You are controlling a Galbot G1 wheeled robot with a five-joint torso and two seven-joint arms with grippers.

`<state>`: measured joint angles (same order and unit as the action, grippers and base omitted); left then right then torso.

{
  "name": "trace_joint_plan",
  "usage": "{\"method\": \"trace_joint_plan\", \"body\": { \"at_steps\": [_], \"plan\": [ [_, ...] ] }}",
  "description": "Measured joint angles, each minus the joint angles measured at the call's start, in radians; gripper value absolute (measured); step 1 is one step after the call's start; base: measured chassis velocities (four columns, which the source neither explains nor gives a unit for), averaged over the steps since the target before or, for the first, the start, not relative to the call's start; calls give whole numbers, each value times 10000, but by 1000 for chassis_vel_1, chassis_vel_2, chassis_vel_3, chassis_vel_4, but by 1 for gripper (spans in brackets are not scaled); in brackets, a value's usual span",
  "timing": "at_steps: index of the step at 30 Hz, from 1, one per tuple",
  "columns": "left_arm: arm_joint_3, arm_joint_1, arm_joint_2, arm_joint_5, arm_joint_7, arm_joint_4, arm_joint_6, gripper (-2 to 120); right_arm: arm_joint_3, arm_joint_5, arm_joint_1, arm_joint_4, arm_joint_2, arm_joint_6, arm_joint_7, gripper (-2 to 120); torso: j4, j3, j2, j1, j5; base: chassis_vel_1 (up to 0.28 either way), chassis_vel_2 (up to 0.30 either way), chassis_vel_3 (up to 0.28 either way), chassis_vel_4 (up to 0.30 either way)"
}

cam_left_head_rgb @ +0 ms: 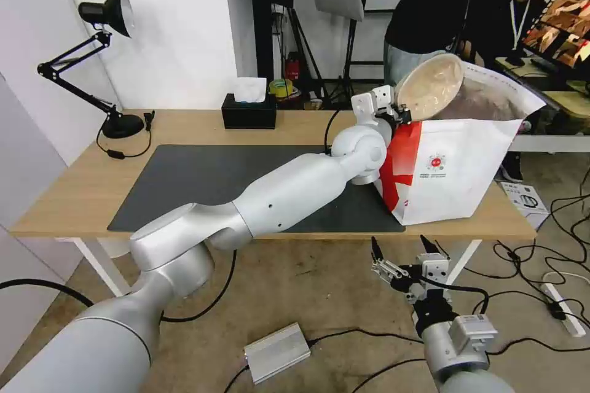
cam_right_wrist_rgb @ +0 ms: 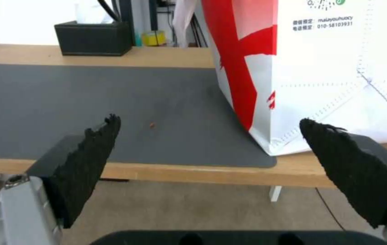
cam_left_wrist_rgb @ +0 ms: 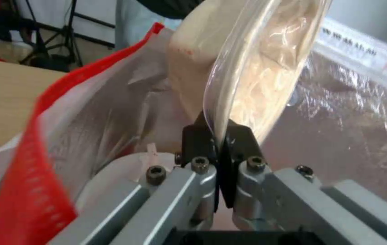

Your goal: Pick up the trash from the table and place it into the takeout bag.

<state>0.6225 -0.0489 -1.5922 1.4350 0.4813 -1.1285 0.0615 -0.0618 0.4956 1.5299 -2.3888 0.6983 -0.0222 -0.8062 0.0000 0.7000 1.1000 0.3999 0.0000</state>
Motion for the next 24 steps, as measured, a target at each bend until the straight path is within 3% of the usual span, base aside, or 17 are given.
{"method": "trace_joint_plan", "body": {
  "at_steps": [13, 24],
  "plan": [
    [143, -229, -3, -58, 110, -72, 17, 1, 0, 0, 0, 0, 0, 0, 0, 100, 0, 0, -1, 1, 0, 0, 0, 0, 0],
    [203, -339, 1, -225, 436, -173, 28, 40, 0, 0, 0, 0, 1, 0, 0, 100, 0, 0, 0, 1, 0, 0, 0, 0, 0]
  ]
}}
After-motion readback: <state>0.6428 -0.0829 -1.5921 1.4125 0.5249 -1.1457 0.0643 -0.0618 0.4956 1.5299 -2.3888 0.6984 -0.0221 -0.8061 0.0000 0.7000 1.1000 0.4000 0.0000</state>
